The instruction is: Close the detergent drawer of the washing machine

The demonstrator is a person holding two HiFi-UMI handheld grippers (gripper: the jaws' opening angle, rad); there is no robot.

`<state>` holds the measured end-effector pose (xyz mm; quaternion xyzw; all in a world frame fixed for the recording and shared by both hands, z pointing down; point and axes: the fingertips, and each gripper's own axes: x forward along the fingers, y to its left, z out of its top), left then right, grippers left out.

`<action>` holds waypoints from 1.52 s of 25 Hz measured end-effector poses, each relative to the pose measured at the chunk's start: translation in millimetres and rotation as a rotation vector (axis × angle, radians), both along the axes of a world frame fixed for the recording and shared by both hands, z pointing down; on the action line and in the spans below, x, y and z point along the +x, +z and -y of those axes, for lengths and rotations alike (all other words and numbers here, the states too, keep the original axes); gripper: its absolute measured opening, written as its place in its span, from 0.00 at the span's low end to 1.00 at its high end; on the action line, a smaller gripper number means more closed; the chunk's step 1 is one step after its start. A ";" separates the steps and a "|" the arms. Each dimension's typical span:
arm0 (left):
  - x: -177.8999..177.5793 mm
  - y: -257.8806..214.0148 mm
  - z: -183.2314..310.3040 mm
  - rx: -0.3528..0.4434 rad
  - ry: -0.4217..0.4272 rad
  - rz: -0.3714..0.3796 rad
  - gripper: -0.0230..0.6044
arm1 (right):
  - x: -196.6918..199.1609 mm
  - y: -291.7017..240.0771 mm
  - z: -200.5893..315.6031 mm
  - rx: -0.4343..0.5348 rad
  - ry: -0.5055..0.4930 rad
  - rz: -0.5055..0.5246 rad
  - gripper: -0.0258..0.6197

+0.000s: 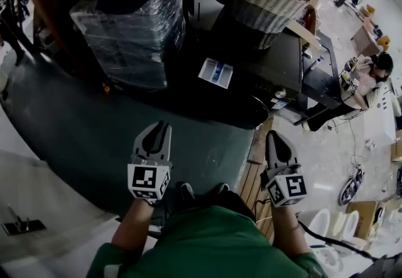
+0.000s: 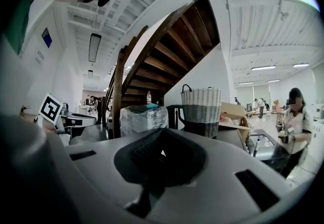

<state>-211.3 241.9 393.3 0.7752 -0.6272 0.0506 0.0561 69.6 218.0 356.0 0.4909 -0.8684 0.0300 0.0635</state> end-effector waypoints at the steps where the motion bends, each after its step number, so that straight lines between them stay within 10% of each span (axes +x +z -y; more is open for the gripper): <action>1: -1.7 3.1 3.4 -0.004 0.002 -0.005 0.15 | -2.3 0.9 1.0 0.002 0.000 -0.015 0.07; 22: 60.5 11.8 174.1 -0.041 -0.039 0.068 0.15 | 11.7 21.0 194.4 0.002 -0.195 0.010 0.07; 38: 85.8 76.9 247.3 -0.214 -0.054 0.102 0.15 | 40.9 64.5 272.8 -0.132 -0.197 0.012 0.07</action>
